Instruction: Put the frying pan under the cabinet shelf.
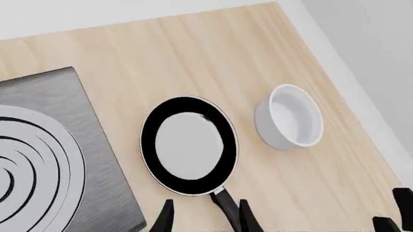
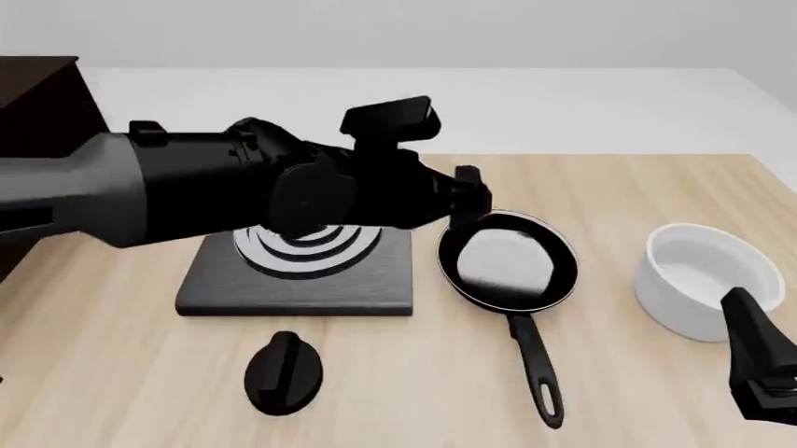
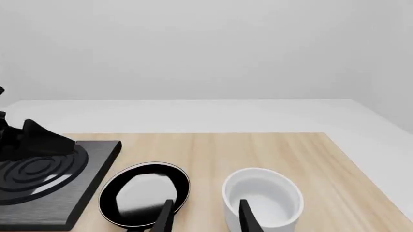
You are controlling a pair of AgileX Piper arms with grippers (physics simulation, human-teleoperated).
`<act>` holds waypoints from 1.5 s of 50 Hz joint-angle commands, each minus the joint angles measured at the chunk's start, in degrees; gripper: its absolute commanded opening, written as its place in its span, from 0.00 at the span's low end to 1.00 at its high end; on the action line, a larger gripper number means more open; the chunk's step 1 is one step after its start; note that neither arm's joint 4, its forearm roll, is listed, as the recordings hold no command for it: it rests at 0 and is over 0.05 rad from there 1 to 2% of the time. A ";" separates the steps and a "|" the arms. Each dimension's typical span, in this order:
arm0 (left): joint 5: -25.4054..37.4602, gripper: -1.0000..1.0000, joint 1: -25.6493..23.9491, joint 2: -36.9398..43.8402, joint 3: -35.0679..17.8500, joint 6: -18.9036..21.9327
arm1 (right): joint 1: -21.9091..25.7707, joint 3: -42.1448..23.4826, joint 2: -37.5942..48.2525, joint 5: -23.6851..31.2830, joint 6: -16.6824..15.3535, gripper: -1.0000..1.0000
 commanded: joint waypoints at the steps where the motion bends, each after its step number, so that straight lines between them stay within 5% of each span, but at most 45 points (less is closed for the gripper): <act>1: -1.55 1.00 -2.80 2.86 -0.35 -5.10 | 0.00 0.05 0.27 -0.33 -0.05 1.00; 31: -10.82 1.00 -7.24 10.65 1.99 -14.45 | 0.02 0.05 0.14 -0.18 -0.02 1.00; 75: -21.02 1.00 -9.84 21.66 3.24 -21.93 | 0.01 0.09 0.90 -0.98 -0.02 1.00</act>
